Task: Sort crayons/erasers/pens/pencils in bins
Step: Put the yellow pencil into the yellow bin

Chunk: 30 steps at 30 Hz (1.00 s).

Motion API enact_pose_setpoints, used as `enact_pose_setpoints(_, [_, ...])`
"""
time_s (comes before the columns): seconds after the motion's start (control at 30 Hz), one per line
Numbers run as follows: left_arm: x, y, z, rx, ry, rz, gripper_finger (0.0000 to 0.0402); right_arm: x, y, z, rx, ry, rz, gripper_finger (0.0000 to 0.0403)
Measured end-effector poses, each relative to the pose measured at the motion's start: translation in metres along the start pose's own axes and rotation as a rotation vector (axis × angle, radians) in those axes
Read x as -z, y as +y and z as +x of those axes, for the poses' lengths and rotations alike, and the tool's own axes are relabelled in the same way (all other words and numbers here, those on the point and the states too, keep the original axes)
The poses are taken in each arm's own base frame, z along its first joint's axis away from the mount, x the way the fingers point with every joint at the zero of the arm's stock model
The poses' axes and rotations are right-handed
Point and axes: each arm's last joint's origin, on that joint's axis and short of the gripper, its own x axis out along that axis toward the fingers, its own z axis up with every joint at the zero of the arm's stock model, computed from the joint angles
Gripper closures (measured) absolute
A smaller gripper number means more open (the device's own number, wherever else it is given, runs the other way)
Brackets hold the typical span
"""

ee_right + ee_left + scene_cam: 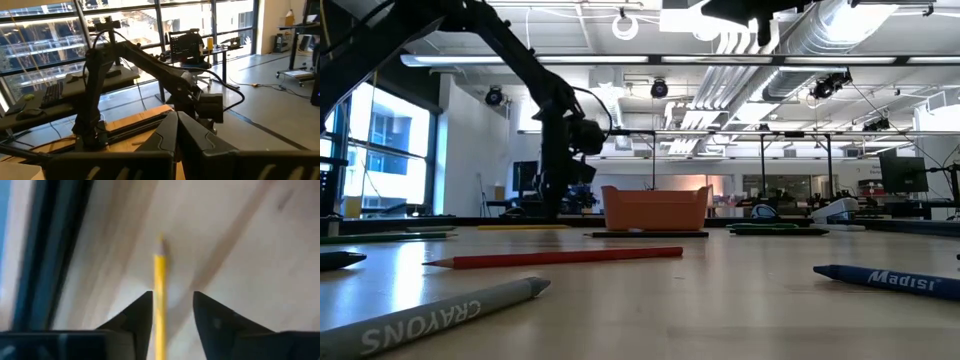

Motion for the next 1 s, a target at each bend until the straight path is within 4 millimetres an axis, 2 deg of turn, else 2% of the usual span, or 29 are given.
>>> enact_pose_setpoints(0.17, [-0.002, 0.004, -0.001, -0.022, -0.028, 0.002, 0.0248, 0.000, -0.001, 0.000, 0.025, -0.004, 0.019, 0.0403])
enact_pose_setpoints(0.43, [0.001, 0.009, -0.001, -0.029, -0.006, -0.015, 0.0261, 0.000, -0.001, 0.000, 0.034, -0.005, 0.034, 0.0403])
enact_pose_setpoints(0.6, [-0.005, 0.005, -0.023, -0.018, 0.022, -0.060, 0.0254, 0.000, -0.001, 0.000, 0.042, -0.006, 0.034, 0.0403])
enact_pose_setpoints(0.73, [-0.014, -0.007, -0.039, -0.011, 0.004, -0.087, 0.0248, 0.000, -0.001, 0.000, 0.042, -0.005, 0.034, 0.0403])
enact_pose_setpoints(0.87, [-0.021, -0.014, -0.027, -0.006, 0.005, -0.080, 0.0254, 0.000, -0.001, 0.000, 0.042, -0.005, 0.033, 0.0403])
enact_pose_setpoints(1.0, [-0.023, -0.007, -0.009, -0.028, 0.043, -0.124, 0.0255, 0.000, -0.001, 0.000, 0.043, -0.006, 0.034, 0.0403])
